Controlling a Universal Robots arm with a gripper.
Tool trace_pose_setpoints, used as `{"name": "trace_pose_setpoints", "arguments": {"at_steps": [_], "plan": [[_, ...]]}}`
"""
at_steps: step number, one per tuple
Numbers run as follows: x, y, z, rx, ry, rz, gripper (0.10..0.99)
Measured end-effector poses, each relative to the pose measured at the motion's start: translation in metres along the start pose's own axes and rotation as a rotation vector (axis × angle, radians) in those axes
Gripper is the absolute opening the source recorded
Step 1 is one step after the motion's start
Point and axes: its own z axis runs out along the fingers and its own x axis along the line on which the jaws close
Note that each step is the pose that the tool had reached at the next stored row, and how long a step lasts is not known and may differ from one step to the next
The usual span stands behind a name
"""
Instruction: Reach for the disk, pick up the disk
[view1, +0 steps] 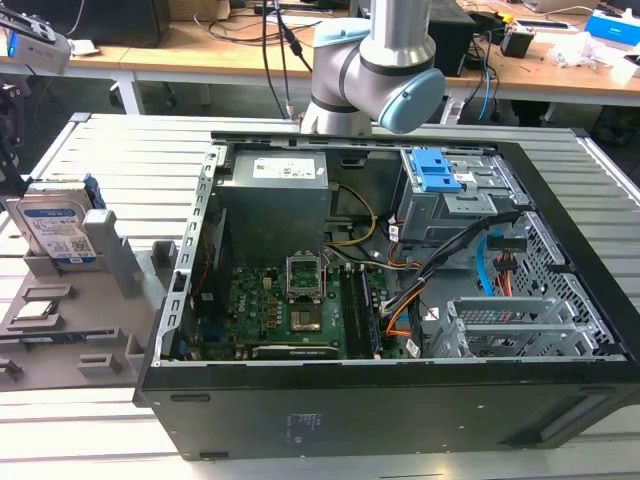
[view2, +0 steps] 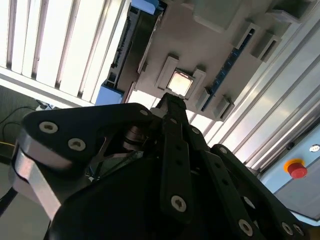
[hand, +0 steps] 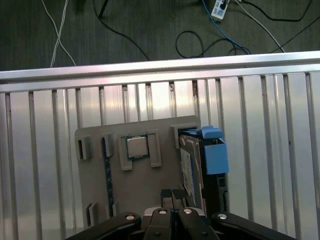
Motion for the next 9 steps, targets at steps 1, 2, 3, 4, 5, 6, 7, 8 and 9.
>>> {"name": "trace_pose_setpoints", "arguments": {"at_steps": [1,2,3,4,5,6,7,8,9], "plan": [[0.0000,0.0000,0.0000,0.000,0.0000,0.000,0.169],[0.0000,0.0000,0.0000,0.000,0.0000,0.000,0.235],[0.0000,0.0000,0.0000,0.000,0.0000,0.001,0.294],[0.0000,0.0000,0.0000,0.000,0.0000,0.001,0.357],[0.0000,0.0000,0.0000,0.000,0.0000,0.001,0.416],[0.0000,0.0000,0.0000,0.000,0.0000,0.001,0.475],[0.0000,0.0000,0.0000,0.000,0.0000,0.001,0.475],[0.0000,0.0000,0.0000,0.000,0.0000,0.001,0.537],[0.0000,0.0000,0.0000,0.000,0.0000,0.001,0.596]]}}
